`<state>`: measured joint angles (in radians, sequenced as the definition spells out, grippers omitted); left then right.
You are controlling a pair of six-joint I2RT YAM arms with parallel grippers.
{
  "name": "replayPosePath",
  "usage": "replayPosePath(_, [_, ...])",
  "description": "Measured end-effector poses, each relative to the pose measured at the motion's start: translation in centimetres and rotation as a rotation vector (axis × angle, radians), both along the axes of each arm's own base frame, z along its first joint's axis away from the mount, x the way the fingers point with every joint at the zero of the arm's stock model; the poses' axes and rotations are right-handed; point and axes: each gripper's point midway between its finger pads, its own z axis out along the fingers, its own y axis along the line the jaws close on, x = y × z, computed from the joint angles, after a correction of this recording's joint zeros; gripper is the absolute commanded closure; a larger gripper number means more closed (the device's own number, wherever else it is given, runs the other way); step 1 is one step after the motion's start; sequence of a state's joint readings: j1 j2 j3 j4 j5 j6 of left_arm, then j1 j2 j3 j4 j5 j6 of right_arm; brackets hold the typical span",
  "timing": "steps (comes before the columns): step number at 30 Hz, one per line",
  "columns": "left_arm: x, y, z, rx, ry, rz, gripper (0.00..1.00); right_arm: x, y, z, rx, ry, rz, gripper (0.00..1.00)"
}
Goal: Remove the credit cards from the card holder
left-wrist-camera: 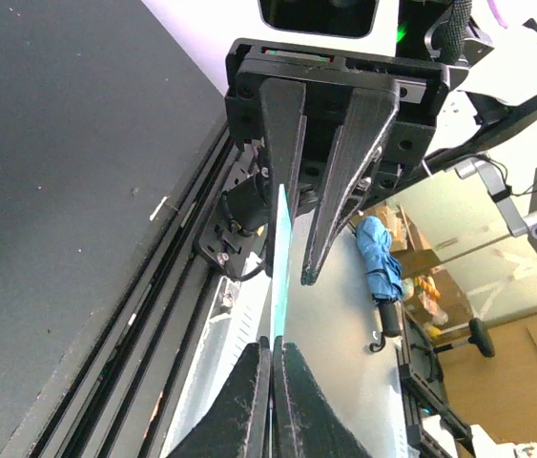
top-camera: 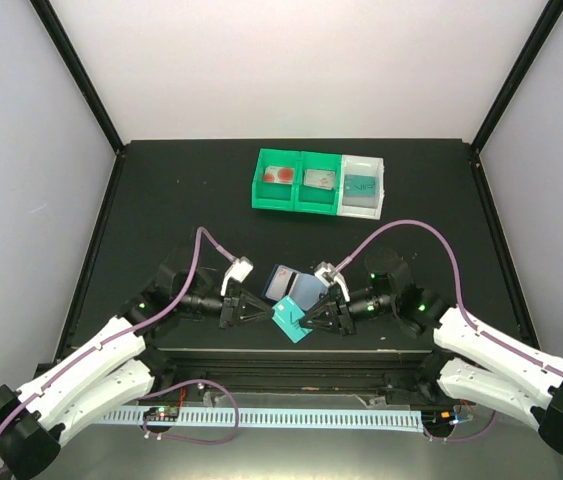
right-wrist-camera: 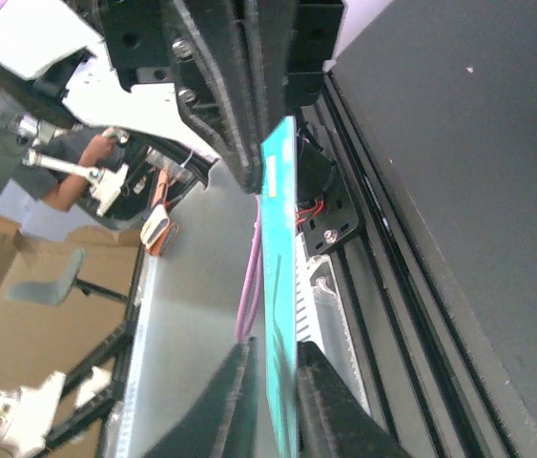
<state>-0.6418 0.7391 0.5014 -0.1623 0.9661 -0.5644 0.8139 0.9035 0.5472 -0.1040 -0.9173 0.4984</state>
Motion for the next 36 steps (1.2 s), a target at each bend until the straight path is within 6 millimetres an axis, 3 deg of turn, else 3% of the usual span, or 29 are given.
replayPosePath(8, [0.9,-0.1,0.2,-0.015,0.009,0.052,0.98,1.8,-0.3,0.6,0.032,-0.001,-0.156,0.39])
replayPosePath(12, [2.3,0.2,-0.3,-0.027,0.023,0.16,0.98,3.4,-0.7,0.6,0.066,0.037,-0.288,0.29])
replayPosePath(19, [5.5,0.5,1.2,-0.107,0.037,0.354,0.98,6.6,-0.6,0.9,0.123,0.134,-0.478,0.3])
replayPosePath(24, [7.3,1.3,2.3,-0.176,0.057,0.478,0.98,8.0,-0.3,1.8,0.203,0.192,-0.538,0.47])
replayPosePath(30, [8.5,2.0,2.0,-0.227,0.101,0.573,0.99,8.9,0.3,2.2,0.237,0.225,-0.559,0.64])
replayPosePath(33, [8.8,2.2,2.1,-0.242,0.112,0.59,0.98,9.2,0.6,2.1,0.242,0.238,-0.563,0.64])
replayPosePath(36, [8.9,2.2,2.6,-0.266,0.116,0.596,0.98,9.5,0.7,1.9,0.241,0.247,-0.569,0.54])
